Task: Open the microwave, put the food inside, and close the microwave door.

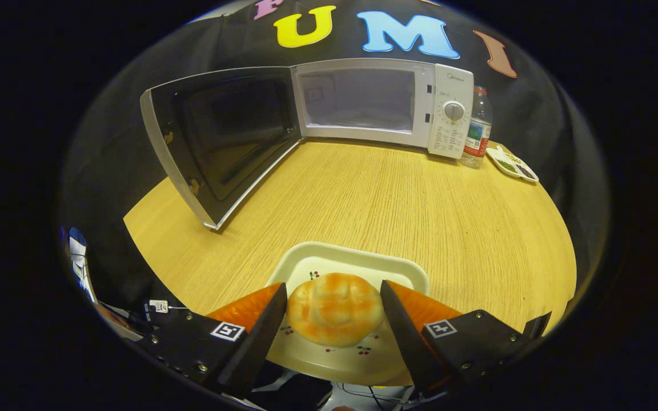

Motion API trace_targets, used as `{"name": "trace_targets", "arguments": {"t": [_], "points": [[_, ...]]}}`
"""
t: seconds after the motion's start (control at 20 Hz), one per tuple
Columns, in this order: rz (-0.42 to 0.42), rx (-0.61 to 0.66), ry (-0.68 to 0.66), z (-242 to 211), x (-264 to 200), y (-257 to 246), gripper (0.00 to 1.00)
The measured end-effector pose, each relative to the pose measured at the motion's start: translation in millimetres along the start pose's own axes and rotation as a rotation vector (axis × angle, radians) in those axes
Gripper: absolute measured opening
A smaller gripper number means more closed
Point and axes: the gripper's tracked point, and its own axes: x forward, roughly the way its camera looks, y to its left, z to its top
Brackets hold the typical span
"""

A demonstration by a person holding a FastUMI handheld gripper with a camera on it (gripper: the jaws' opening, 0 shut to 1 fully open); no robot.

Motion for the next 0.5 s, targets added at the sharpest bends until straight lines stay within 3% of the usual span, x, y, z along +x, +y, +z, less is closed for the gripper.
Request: {"name": "trace_targets", "arguments": {"t": [0.35,0.5], "points": [[-0.008,-0.014,0.048,-9.8,5.8,2.0,0.98],[0.003,-0.012,0.057,-9.4,6.4,4.9,0.82]]}}
